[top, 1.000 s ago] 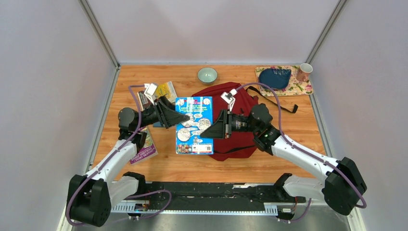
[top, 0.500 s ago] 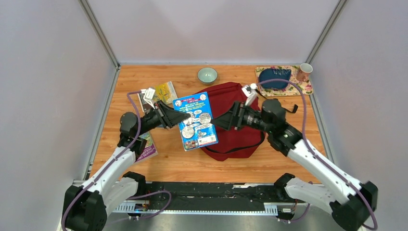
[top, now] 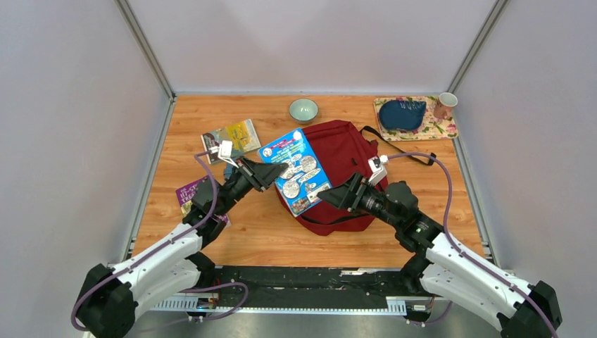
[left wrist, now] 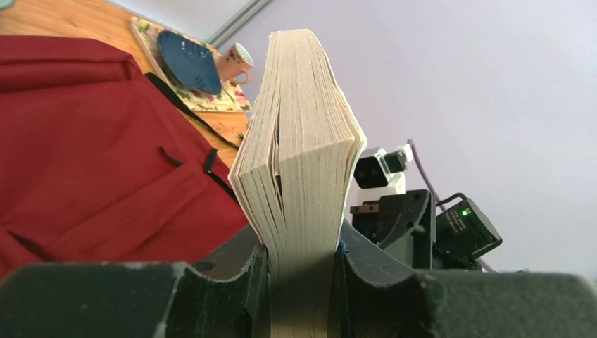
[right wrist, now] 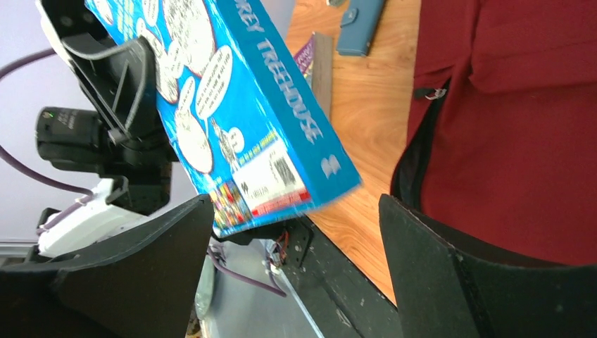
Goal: Pack the student bag
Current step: Pick up the book from the center of the board.
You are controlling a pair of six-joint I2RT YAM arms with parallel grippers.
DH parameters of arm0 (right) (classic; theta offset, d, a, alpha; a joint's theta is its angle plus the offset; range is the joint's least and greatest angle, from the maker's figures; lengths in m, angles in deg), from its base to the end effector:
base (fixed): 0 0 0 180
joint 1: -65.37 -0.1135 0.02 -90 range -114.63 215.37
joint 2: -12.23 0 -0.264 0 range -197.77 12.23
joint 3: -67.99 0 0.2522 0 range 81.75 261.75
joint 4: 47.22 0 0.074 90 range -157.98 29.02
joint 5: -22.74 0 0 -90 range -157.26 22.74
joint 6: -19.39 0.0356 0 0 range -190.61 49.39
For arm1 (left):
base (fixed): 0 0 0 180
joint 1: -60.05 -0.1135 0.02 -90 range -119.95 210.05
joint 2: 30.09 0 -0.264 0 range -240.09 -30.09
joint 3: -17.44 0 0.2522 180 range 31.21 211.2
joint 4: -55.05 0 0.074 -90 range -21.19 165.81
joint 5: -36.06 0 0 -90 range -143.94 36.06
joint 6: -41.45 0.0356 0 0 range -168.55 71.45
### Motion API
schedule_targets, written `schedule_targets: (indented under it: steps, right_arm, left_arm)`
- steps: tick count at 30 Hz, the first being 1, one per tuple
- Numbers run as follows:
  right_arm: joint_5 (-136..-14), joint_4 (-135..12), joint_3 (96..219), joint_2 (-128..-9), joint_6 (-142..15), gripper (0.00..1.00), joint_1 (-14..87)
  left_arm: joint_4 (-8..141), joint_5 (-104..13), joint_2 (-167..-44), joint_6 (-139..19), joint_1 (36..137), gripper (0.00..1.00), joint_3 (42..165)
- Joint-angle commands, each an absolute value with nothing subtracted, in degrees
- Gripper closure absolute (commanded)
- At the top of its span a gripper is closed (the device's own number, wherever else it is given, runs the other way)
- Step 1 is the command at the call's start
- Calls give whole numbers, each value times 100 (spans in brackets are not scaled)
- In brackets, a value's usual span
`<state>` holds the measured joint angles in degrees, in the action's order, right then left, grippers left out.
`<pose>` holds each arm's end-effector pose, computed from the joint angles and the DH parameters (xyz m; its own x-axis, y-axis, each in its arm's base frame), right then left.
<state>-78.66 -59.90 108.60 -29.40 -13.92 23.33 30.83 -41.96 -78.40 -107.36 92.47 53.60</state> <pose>0.1294 0.1262 0.2586 -0.7644 0.4139 -0.4944 -0.2918 0.4617 0.8376 0.1627 -0.1121 0.2803 -0.5038 -0.6714 -0.5436 0.5113 0.2754 -0.8141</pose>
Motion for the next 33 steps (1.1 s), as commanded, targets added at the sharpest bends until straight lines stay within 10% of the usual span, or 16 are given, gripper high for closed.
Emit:
schedule_targets:
  steps: [1, 16, 19, 25, 30, 33]
  right_arm:
    - [-7614, -4213, 10654, -3127, -786, 10, 2283]
    - [-7702, -3383, 10610, -3646, -346, 11, 2196]
    - [-7754, -3242, 10619, -3681, -319, 27, 2161]
    - [-7658, -3327, 10618, -3533, -450, 100, 2169]
    - [-6529, -5136, 11179, -2358, -1364, 100, 2178]
    - [-5291, -6885, 11532, -1785, -1927, 100, 2178]
  left_arm:
    - [1793, -4998, -8106, -10911, 9713, 100, 5467]
    - [184, -5754, -8678, -11157, 10162, 100, 5054]
    - [-27, -5650, -8827, -11262, 10179, 100, 5045]
    - [25, -5001, -9179, -11482, 10179, 100, 5238]
    - [2638, -4121, -9004, -10142, 10171, 43, 5940]
    - [5153, -4180, -9055, -8735, 10171, 36, 6793]
